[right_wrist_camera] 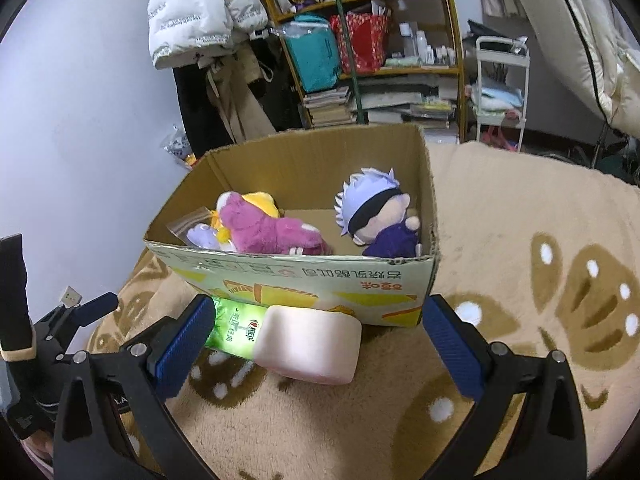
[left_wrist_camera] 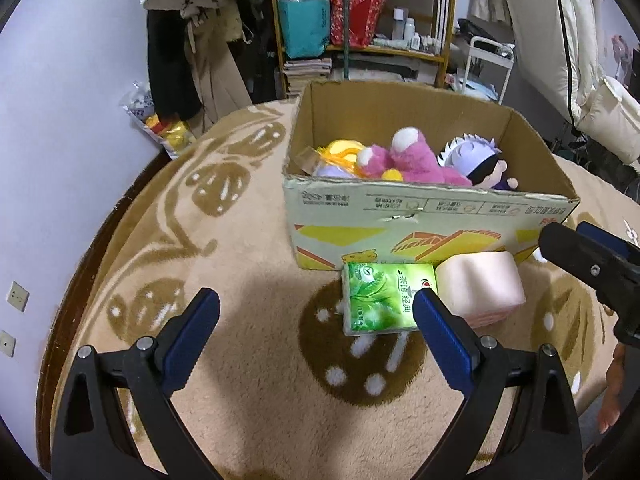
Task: Organize soft objects
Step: 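Lower both tools toward the green tissue pack and pink roll plush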
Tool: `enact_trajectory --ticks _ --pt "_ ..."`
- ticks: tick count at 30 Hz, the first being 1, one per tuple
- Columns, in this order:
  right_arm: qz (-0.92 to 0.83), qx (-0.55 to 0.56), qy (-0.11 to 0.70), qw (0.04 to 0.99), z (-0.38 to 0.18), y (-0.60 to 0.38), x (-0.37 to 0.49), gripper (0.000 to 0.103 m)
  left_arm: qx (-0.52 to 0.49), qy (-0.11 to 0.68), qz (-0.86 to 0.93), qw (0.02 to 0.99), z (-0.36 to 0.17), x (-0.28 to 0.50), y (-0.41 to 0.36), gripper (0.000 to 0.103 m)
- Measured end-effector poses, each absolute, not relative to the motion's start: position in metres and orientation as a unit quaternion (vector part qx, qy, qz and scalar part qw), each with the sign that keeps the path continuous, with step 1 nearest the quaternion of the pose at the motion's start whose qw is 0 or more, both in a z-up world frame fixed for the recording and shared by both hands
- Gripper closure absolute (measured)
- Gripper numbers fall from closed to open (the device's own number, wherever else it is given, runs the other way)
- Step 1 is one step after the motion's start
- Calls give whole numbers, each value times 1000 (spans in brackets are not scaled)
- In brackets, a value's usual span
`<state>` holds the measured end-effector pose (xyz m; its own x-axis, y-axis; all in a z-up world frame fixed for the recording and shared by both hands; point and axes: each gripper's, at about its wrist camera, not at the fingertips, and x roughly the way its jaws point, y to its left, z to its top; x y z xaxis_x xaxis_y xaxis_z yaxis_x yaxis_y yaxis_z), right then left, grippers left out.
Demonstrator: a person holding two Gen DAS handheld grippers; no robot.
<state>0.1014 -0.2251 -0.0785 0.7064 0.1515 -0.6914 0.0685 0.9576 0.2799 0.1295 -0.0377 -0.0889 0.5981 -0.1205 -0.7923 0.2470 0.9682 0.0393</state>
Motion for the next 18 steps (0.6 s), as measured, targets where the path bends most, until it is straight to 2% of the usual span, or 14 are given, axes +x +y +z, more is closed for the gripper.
enact_trajectory --ticks 18 --pt "31 180 443 878 -116 -224 132 0 98 473 -135 865 -127 148 -64 7"
